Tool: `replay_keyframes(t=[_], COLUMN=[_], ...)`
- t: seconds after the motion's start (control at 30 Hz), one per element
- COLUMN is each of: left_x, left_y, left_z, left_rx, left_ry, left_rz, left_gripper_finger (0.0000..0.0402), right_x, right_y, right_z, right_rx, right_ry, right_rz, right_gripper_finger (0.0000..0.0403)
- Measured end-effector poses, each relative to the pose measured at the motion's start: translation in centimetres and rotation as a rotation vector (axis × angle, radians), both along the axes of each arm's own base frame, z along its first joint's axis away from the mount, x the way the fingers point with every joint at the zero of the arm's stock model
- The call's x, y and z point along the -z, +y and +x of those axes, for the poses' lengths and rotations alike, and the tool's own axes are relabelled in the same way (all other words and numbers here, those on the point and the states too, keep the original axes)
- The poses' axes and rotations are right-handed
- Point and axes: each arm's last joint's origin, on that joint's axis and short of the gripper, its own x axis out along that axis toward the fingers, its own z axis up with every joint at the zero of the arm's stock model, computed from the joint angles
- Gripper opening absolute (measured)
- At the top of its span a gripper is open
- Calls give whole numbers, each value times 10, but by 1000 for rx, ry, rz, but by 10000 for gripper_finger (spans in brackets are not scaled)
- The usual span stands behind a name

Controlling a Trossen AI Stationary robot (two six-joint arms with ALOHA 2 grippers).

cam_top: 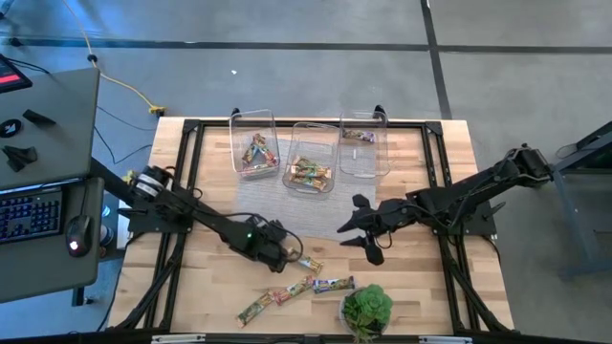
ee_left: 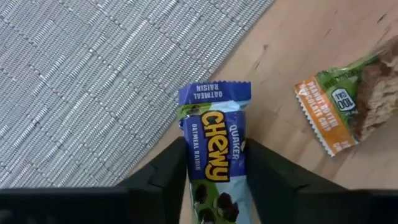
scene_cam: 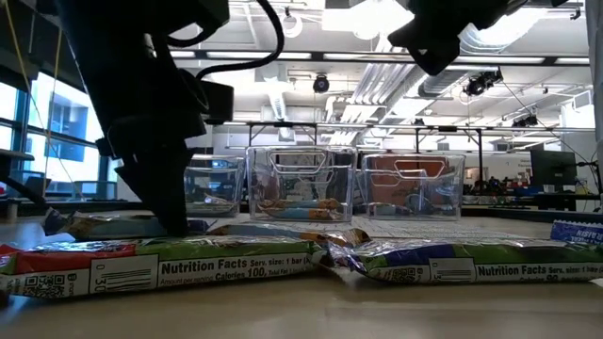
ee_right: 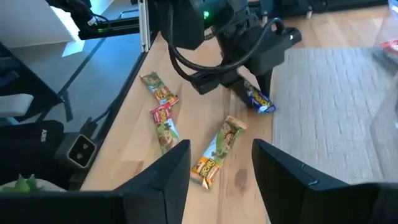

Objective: Pick and place Granola Bars by type
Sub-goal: Put the blue granola bar into the right transparent bin

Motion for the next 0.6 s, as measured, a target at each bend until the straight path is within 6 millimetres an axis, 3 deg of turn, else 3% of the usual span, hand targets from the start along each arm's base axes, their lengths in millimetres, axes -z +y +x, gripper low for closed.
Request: replay_keyframes(t=[0.17, 0.33, 0.47, 0.6], left_x=[-23, -62, -100, -132], left_y=[-5, 6, 40, 86], left_z=[19, 47, 77, 105], left_rx=[19, 99, 160, 276], left_ry=[-60, -136, -223, -390], left_rz=[-35, 63, 186, 225], left_gripper_finger=[91, 83, 84, 84], right_x=[-3, -24, -39, -45], right_y=[3, 8, 10, 8], right_z=[-3, -22, -47, -70], right_rx=[-66, -183, -161, -1], right_ry=[32, -18, -53, -53], right_rz=[114, 187, 146, 31], right_gripper_finger=[157, 157, 156, 156])
